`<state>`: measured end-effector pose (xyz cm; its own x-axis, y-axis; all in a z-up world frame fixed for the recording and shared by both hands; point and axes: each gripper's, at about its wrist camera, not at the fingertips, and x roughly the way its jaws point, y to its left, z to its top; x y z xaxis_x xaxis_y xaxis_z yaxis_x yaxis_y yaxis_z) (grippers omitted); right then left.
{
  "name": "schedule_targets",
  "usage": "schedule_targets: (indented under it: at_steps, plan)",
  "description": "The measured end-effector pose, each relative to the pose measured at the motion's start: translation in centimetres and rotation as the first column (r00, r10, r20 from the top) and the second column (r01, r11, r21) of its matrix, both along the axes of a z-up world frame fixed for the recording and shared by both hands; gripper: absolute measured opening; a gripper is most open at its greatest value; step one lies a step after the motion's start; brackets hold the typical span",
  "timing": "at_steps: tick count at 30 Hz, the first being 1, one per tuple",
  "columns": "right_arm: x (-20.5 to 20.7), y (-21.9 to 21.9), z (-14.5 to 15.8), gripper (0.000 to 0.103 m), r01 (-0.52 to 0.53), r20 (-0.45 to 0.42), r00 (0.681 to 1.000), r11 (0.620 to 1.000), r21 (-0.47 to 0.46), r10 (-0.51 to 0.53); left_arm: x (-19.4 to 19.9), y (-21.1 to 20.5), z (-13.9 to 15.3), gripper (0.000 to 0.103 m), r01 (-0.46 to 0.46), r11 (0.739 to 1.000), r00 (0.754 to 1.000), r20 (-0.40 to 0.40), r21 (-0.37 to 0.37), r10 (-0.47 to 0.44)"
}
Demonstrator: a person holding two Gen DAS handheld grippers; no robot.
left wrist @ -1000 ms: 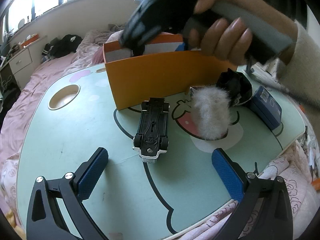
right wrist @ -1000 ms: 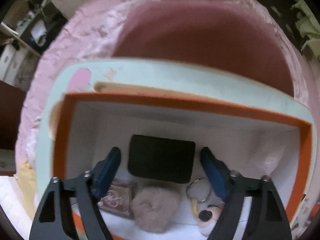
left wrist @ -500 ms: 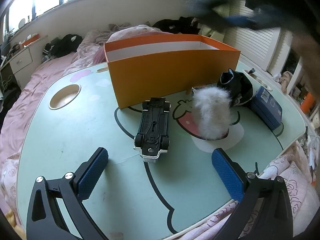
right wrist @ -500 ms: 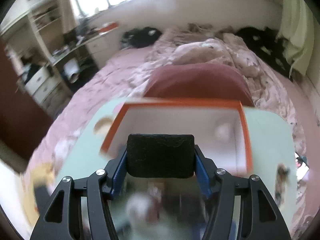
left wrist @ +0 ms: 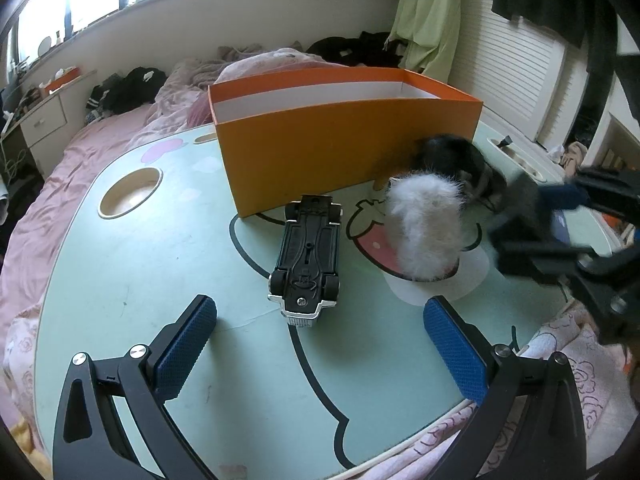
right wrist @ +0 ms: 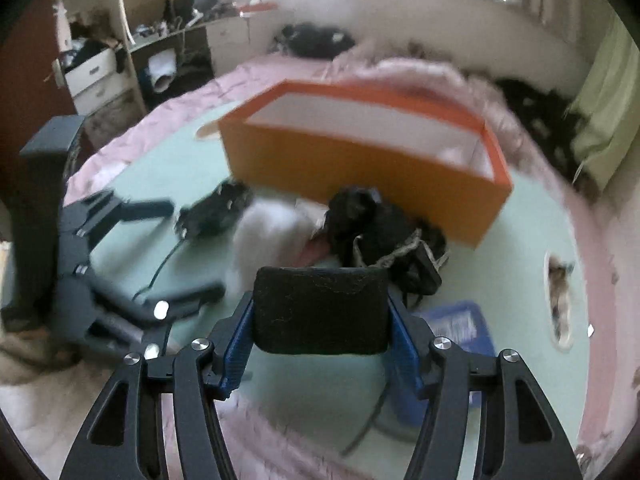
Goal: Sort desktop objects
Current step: 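Carry the black case out and set it beside the pom-pom, open right gripper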
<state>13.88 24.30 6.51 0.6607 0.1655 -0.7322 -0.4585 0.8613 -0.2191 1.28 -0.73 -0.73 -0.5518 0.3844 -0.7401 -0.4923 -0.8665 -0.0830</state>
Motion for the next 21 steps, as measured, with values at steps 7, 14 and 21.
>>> schedule_targets:
  at_steps: [7,14,21]
  plan:
    - [-4.4,-1.4,-0.7,0.095,-0.077,0.079,0.994,0.996,0.038,0.074,0.1,-0.1,0.0,0.103,0.002,1.0,1.0,-0.001,0.0,-0.002]
    - [-5.8,-4.7,-3.1,0.099,0.007,0.043,0.999,0.992,0.129,-0.013,0.1,-0.1,0.0,0.103,0.003,1.0,1.0,-0.001,0.0,-0.003]
    - [-5.1,-4.8,-3.3,0.103,0.053,0.115,0.991,0.989,0.138,-0.069,0.3,-0.2,-0.1,0.103,0.003,1.0,1.0,-0.001,-0.001,-0.003]
